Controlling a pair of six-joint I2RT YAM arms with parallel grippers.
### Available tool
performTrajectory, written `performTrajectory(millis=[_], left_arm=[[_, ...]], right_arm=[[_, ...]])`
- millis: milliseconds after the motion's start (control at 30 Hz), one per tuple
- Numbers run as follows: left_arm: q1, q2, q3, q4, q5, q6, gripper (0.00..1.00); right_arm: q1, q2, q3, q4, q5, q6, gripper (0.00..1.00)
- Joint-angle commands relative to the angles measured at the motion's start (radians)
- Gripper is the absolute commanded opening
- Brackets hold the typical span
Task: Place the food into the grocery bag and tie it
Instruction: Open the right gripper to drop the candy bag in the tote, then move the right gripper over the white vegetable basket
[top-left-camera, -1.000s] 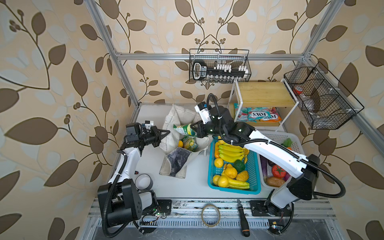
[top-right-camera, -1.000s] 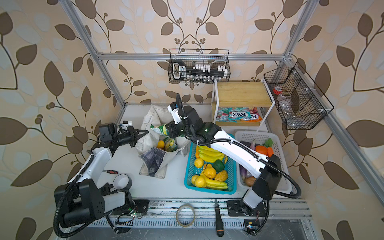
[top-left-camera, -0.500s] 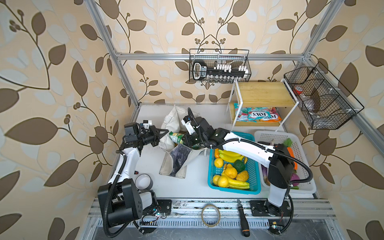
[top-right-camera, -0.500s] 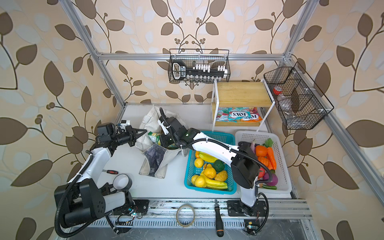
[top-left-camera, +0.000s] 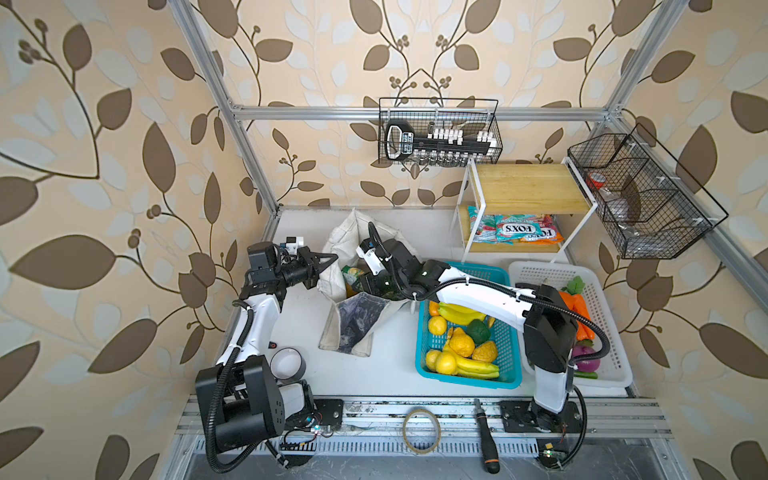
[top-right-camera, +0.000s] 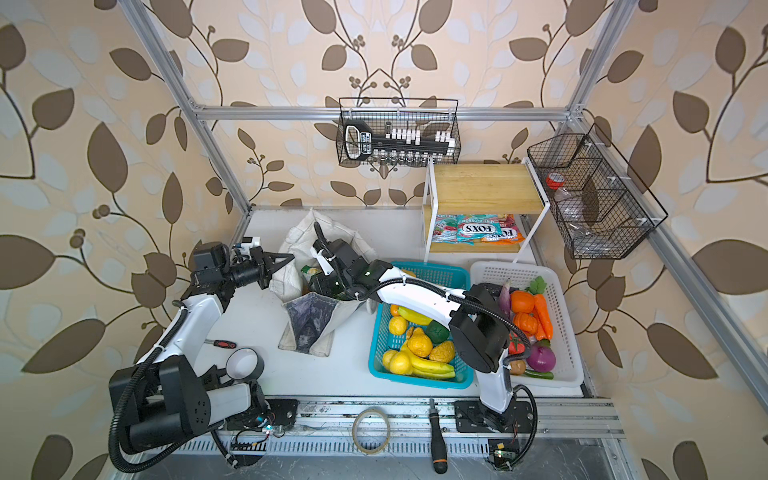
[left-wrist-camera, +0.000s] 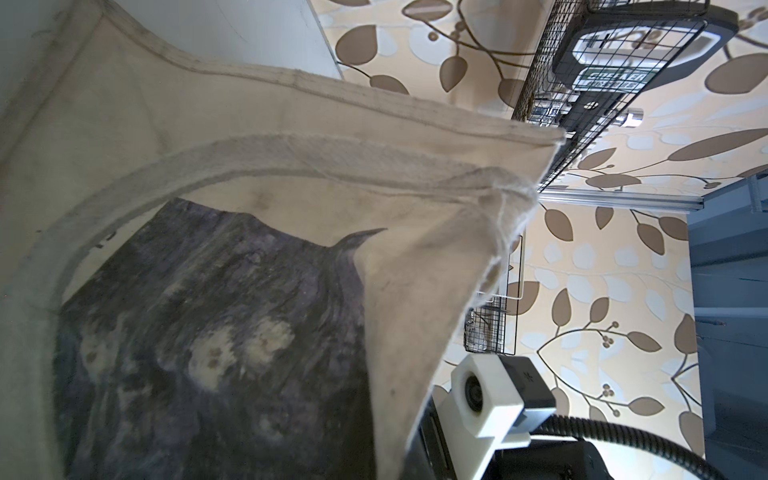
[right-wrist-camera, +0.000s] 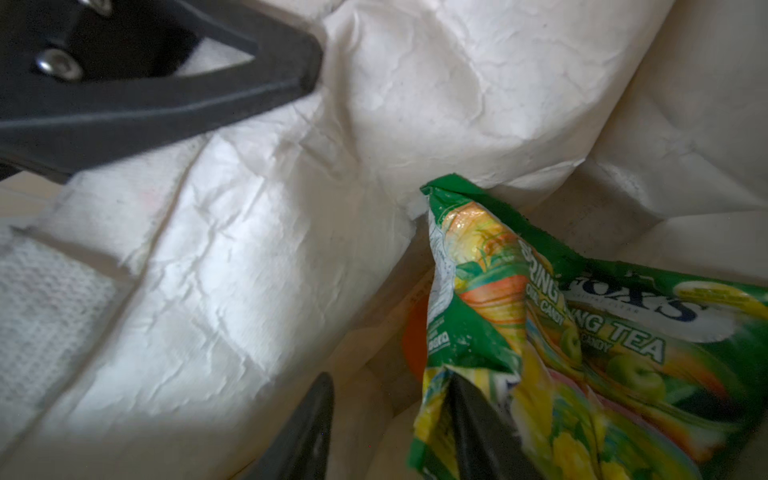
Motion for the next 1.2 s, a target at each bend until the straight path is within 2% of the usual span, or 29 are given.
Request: performTrajectory(millis=[0, 100, 200, 267, 467, 633, 833, 967, 1167], left_arm=[[0.002, -0.006, 0.019, 0.007, 0.027, 0.023, 0.00], [0.002, -0.017, 0.014, -0.014, 0.019, 0.043, 0.00], [0.004, -0.027, 0.003, -0.023, 0.011, 0.054, 0.00], [0.003, -0.032, -0.002, -0.024, 0.010, 0.055, 0.00], [0.003, -0.038, -0.014, -0.019, 0.012, 0.053, 0.00], [0.001, -0.049, -0.020, -0.019, 0.010, 0.054, 0.00], [0.000, -0.058, -0.023, -0.020, 0.006, 0.054, 0.00], [-0.002, -0.058, -0.025, -0.025, 0.002, 0.057, 0.00], [-0.016, -0.081, -0.023, -0.071, -0.032, 0.088, 0.00]], right_arm=[[-0.001, -0.082, 0.000, -0.006, 0.022, -0.013, 0.57], [-0.001, -0.153, -0.018, -0.034, 0.062, -0.026, 0.69], [-0.002, -0.245, -0.061, -0.049, 0.111, -0.030, 0.90], [-0.003, -0.310, -0.086, -0.071, 0.136, -0.040, 0.98], [-0.020, -0.559, -0.215, -0.165, 0.299, -0.058, 1.00], [-0.107, -0.773, -0.354, -0.297, 0.386, -0.034, 1.00], [-0.312, -0.995, -0.547, -0.378, 0.277, 0.005, 1.00], [-0.512, -1.086, -0.656, -0.426, 0.177, -0.006, 1.00], [-0.700, -1.162, -0.743, -0.464, 0.271, -0.089, 0.99]])
